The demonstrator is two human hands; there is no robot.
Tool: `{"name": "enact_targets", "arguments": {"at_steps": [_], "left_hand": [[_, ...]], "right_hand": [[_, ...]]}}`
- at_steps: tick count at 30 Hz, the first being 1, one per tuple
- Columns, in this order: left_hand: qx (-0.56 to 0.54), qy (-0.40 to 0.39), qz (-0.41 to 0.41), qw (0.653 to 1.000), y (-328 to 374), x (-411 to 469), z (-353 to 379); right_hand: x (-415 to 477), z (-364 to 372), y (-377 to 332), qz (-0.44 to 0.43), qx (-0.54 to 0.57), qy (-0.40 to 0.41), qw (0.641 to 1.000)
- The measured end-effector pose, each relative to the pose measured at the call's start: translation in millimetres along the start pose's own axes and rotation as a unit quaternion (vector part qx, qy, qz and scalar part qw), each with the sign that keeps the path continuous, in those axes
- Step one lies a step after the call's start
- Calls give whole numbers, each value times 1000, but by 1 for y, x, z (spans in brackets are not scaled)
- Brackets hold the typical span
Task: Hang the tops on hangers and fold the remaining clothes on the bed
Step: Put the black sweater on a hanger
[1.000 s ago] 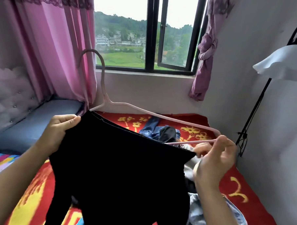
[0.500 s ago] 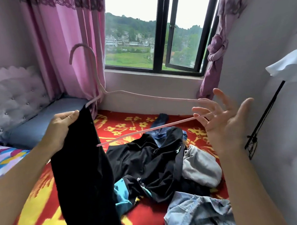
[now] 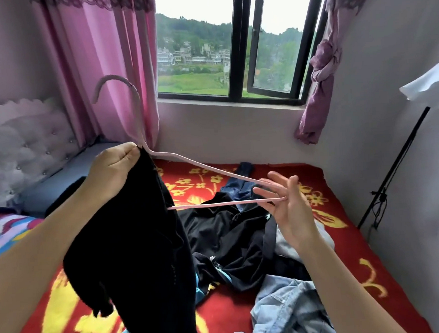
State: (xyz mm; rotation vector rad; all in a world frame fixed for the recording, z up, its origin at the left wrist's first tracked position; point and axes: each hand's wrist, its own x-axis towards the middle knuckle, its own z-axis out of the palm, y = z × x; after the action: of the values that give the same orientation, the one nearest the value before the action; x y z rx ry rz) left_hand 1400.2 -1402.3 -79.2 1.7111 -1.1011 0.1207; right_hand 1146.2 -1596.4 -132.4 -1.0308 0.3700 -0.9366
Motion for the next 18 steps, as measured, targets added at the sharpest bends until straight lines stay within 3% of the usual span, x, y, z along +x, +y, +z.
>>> {"name": "enact_targets", "arguments": {"at_steps": [3,5,6,8,10,11,15,16,18], "left_hand": [[-13,-4,11,1000,16,5,8],[-49,8,6,999,22,10,12],[-54,13,6,998,24,13,14],[-60,6,8,998,28,17,18],[-82,-10,6,997,30,17,23],[-91,-16,4,996,31,18,25],[-105,-2,-5,994,33,19,32],[-105,1,-7,994,31,18,30],[-99,11,-4,995,18,14,16]], "right_hand": [[-1,-4,14,61,152,101,981],[-15,3,42,61,40,151,986],[-26,11,55,2,-65,130,989],[-44,30,75,-168,-224,-12,960],[-51,43,82,-253,-313,-166,900],[-48,46,84,-291,-367,-202,860],[-35,37,95,-380,-641,-214,632],[-31,27,91,-381,-666,-209,606],[-19,1,65,-407,-659,-178,607]]}}
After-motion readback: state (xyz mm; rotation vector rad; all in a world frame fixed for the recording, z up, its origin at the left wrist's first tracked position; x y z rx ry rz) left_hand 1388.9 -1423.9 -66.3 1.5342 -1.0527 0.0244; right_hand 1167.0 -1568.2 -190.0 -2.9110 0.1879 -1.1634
